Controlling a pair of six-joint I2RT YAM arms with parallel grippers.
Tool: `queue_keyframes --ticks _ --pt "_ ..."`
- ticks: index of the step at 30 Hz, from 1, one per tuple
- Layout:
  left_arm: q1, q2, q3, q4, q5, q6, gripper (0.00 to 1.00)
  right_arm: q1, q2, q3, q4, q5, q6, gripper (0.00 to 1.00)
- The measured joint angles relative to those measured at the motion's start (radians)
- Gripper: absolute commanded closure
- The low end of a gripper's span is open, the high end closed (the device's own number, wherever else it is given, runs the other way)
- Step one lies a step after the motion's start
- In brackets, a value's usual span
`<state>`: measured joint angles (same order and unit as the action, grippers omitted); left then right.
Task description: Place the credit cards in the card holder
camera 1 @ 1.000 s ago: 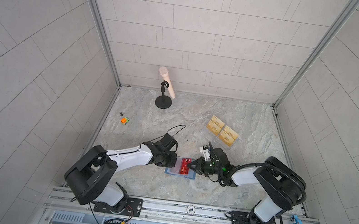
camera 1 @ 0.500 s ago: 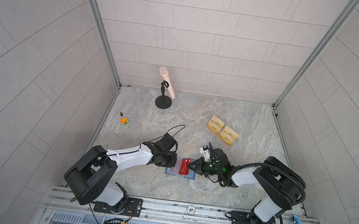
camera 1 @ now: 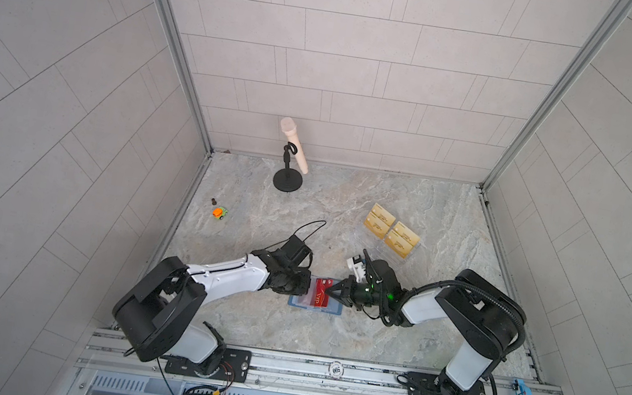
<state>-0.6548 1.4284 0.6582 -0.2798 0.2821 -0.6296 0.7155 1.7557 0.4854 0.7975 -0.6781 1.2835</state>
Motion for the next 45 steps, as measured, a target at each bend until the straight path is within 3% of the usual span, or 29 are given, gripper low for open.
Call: queue_keyframes --ticks 14,28,45 --pt "0.0 0.0 0.0 -0.001 0.001 -0.002 0.87 0.004 -0.129 0.003 -0.204 0.016 -0.052 1.0" --pt "0.0 -0.002 0.0 -0.003 -0.003 -0.002 0.87 0.004 -0.045 -0.001 -0.083 -0.021 -0.018 1.0" --pt "0.0 -0.014 0.0 -0.009 -0.011 -0.002 0.87 0.004 -0.011 0.039 -0.083 -0.023 -0.055 1.0"
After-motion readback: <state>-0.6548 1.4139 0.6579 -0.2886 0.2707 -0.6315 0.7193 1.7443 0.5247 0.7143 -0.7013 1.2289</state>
